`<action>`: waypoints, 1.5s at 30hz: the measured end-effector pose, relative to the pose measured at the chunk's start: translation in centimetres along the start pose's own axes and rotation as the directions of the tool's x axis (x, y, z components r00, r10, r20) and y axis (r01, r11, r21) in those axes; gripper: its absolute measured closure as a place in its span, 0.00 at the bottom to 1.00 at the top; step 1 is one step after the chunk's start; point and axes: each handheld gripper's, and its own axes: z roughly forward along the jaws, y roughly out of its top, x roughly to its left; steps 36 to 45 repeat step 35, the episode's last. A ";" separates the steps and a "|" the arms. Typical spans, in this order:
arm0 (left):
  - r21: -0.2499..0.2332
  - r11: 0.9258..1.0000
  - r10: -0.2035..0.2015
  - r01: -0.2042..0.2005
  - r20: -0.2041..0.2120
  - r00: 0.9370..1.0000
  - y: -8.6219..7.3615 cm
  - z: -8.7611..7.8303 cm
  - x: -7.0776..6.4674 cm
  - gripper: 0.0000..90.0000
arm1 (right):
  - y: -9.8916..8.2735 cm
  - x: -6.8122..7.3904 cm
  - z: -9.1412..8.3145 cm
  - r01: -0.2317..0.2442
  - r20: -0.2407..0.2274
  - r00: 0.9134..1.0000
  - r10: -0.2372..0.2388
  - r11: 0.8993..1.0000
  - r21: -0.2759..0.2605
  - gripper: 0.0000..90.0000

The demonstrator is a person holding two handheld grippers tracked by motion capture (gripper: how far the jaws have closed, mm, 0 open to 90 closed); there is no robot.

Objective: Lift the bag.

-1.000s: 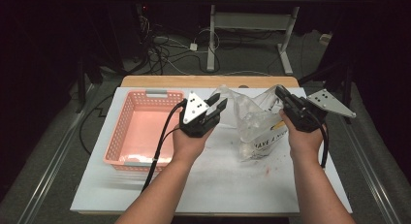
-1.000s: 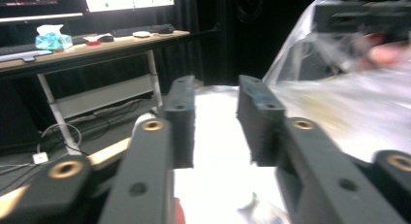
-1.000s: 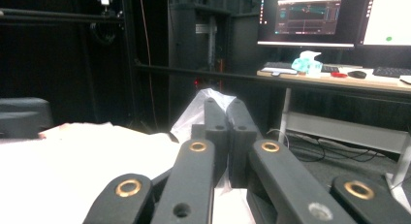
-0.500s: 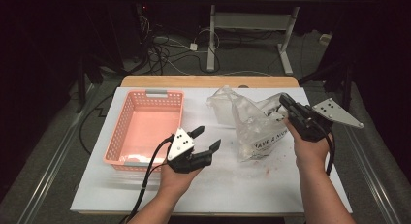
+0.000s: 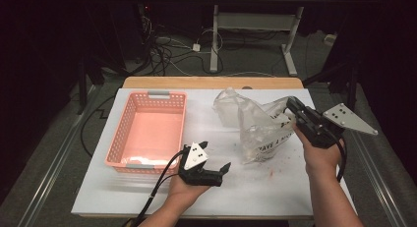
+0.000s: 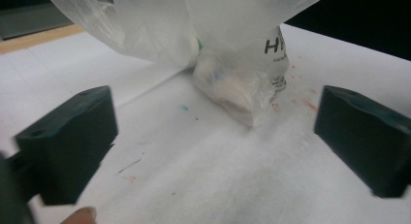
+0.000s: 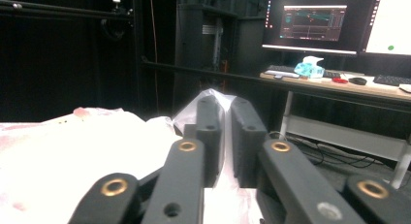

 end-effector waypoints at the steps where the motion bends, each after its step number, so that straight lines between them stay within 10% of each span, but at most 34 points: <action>1: 0.009 1.000 0.005 -0.005 0.007 1.000 -0.1 0.0 0.0 0.00 | 0.1 0.0 -0.2 -0.005 -0.003 1.000 0.005 1.000 0.000 0.92; 7: 0.040 0.997 0.057 -0.058 0.028 0.998 -0.9 0.0 -1.1 0.00 | 0.6 0.1 -1.5 -0.018 -0.022 1.000 0.017 0.999 -0.027 0.80; 12: 0.028 0.999 0.023 -0.024 0.026 0.999 -1.6 0.1 -1.0 0.00 | -0.1 0.6 -2.4 -0.011 -0.059 0.998 0.012 1.000 0.020 0.70; 20: 0.018 1.000 0.018 -0.019 0.028 0.999 -2.1 0.3 -0.9 0.00 | -5.1 0.5 -3.1 -0.027 -0.087 0.995 0.044 0.982 0.185 0.46; 28: 0.056 0.998 0.017 -0.019 0.042 0.999 -2.6 1.0 -1.2 0.00 | -9.9 1.3 -3.4 -0.057 -0.078 0.994 0.081 0.963 0.263 0.00; 45: 0.066 0.997 0.025 -0.028 0.044 0.999 -2.8 1.2 -1.4 0.00 | -11.1 1.6 -3.2 -0.057 -0.055 0.996 0.075 0.958 0.279 0.00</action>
